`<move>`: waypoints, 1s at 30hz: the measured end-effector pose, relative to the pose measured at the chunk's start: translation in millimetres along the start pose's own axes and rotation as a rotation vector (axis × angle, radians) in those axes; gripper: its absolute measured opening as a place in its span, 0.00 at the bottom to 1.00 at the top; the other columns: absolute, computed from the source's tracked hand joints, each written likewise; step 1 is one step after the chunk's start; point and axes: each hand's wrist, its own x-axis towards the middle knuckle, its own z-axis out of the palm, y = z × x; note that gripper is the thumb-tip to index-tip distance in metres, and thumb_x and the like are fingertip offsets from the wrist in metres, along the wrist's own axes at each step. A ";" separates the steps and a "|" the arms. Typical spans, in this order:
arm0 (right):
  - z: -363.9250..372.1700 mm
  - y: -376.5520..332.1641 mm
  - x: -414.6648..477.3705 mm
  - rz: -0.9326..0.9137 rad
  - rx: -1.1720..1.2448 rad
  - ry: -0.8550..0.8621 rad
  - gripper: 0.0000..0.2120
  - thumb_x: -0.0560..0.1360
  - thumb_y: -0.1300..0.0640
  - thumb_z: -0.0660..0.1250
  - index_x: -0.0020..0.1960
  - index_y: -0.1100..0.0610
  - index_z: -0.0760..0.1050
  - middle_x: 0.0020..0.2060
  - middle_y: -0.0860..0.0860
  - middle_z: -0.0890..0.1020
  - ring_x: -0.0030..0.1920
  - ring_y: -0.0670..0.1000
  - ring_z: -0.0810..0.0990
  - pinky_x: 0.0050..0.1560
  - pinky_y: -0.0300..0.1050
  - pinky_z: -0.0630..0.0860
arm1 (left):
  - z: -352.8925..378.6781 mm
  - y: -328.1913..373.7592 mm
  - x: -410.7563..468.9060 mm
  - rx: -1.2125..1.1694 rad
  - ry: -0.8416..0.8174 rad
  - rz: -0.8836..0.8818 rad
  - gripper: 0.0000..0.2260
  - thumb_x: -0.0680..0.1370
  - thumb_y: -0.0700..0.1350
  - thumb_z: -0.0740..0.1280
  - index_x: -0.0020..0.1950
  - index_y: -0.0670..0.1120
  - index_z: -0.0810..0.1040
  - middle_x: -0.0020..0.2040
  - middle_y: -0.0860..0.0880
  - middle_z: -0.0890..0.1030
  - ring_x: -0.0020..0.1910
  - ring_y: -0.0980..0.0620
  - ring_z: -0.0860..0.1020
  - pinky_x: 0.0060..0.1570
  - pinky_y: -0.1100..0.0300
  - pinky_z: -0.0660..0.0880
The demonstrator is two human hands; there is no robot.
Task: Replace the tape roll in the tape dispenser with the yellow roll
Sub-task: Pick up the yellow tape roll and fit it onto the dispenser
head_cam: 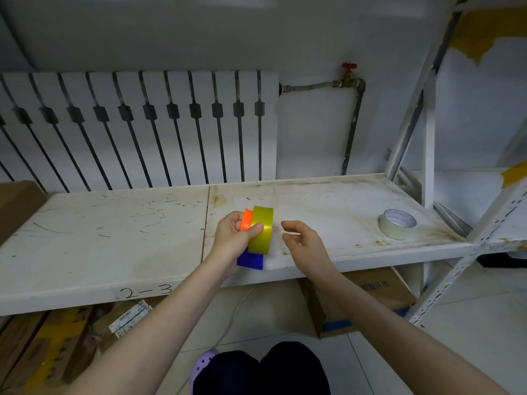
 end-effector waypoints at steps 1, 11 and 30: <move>-0.4 4.7 1.1 0.031 -0.020 0.006 0.15 0.79 0.60 0.58 0.65 0.57 0.70 0.64 0.53 0.74 0.61 0.49 0.73 0.55 0.39 0.71 | 0.0 -1.3 1.2 -0.009 -0.004 -0.007 0.08 0.74 0.42 0.72 0.45 0.49 0.74 0.46 0.48 0.80 0.48 0.48 0.78 0.45 0.55 0.75; 15.1 7.4 5.0 0.143 0.324 -0.107 0.26 0.81 0.49 0.51 0.76 0.53 0.47 0.74 0.52 0.58 0.71 0.50 0.63 0.58 0.38 0.66 | 7.6 -10.1 1.8 -0.143 -0.091 -0.069 0.12 0.74 0.39 0.70 0.56 0.40 0.73 0.47 0.46 0.80 0.48 0.48 0.79 0.48 0.52 0.78; 57.9 34.7 25.7 0.058 0.091 -0.310 0.34 0.79 0.44 0.52 0.75 0.51 0.35 0.77 0.51 0.42 0.76 0.51 0.46 0.75 0.48 0.49 | -0.2 -31.4 14.7 0.451 -0.231 -0.151 0.23 0.74 0.37 0.58 0.70 0.42 0.66 0.61 0.40 0.77 0.62 0.40 0.74 0.62 0.46 0.72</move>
